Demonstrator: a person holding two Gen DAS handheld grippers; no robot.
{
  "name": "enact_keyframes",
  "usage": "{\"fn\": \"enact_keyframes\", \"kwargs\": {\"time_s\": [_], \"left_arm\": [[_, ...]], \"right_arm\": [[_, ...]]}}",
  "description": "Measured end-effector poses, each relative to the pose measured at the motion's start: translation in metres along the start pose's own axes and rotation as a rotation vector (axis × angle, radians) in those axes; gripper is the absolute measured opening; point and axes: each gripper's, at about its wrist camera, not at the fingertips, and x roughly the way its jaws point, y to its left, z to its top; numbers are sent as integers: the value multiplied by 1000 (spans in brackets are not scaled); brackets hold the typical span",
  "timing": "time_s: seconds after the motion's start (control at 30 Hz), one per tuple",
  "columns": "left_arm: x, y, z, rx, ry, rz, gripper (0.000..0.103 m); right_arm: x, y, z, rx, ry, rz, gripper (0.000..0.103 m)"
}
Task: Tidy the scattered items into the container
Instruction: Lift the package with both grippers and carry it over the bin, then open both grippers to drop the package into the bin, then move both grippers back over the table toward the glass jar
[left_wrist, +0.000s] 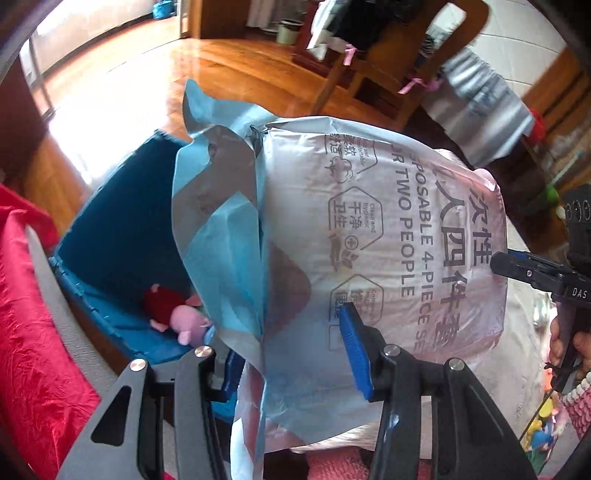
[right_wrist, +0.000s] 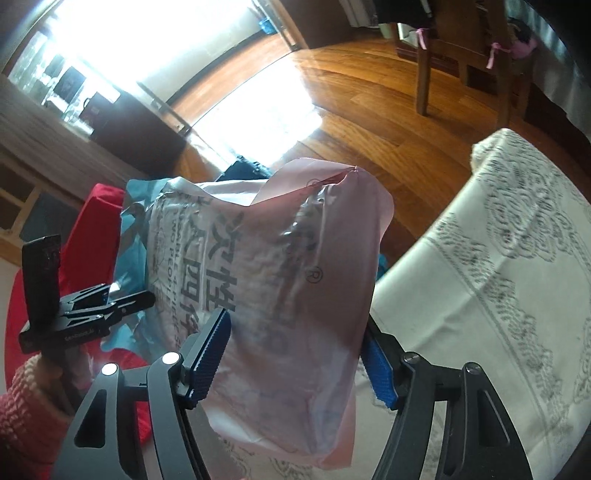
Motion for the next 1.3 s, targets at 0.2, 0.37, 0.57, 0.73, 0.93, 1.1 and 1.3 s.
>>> {"fn": "enact_keyframes", "kwargs": {"time_s": [0.2, 0.37, 0.57, 0.73, 0.93, 1.1, 1.3], "left_arm": [[43, 83, 19, -41, 22, 64, 47], [97, 146, 33, -91, 60, 125, 47], [158, 193, 33, -169, 157, 165, 68], [178, 194, 27, -174, 189, 171, 77], [170, 184, 22, -198, 204, 187, 78], [153, 171, 20, -202, 193, 192, 78], [134, 147, 17, -186, 172, 207, 78]], "right_arm": [[91, 41, 33, -73, 69, 40, 68], [173, 51, 56, -67, 150, 52, 66], [265, 56, 58, -81, 292, -14, 64], [300, 63, 49, -93, 383, -48, 66], [291, 80, 38, -149, 424, -90, 87], [272, 84, 40, -153, 407, -98, 92], [248, 89, 39, -140, 373, -98, 98]]}}
